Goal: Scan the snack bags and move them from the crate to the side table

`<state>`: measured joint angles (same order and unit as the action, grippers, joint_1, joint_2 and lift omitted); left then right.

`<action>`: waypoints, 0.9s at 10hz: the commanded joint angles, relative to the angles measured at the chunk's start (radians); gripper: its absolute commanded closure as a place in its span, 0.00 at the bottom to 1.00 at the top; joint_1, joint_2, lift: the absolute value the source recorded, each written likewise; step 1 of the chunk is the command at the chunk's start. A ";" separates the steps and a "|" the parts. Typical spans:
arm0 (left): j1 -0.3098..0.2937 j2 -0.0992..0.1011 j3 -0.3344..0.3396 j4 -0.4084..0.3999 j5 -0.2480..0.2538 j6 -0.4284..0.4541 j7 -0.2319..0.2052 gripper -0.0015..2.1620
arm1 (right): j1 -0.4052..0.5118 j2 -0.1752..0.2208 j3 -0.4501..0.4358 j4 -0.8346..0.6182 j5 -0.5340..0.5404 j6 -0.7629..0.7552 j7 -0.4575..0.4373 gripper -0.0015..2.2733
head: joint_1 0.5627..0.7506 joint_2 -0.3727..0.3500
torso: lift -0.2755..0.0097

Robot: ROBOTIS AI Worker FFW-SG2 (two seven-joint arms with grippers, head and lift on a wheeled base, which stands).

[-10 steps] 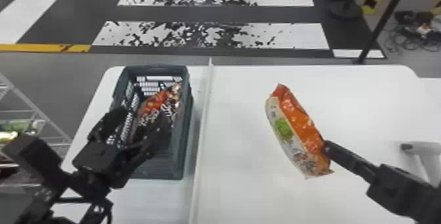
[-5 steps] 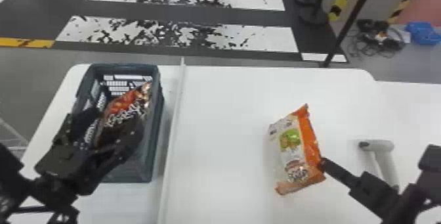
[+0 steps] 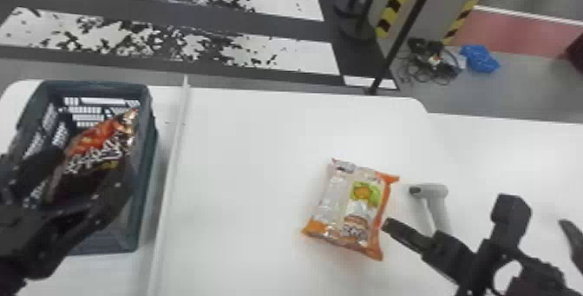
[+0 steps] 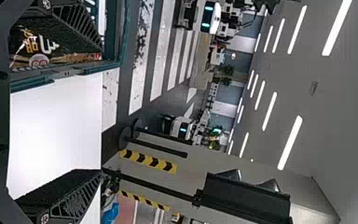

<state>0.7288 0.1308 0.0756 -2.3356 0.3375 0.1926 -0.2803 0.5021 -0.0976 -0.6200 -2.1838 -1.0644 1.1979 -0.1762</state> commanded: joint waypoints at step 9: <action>0.051 0.009 -0.016 -0.019 -0.028 -0.040 -0.003 0.04 | -0.022 -0.174 0.054 0.154 0.360 -0.109 0.474 0.99 | 0.70 0.07 | 0.66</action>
<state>0.7792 0.1395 0.0597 -2.3517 0.3108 0.1528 -0.2850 0.4852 -0.2602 -0.5821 -2.0504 -0.7204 1.0999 0.2971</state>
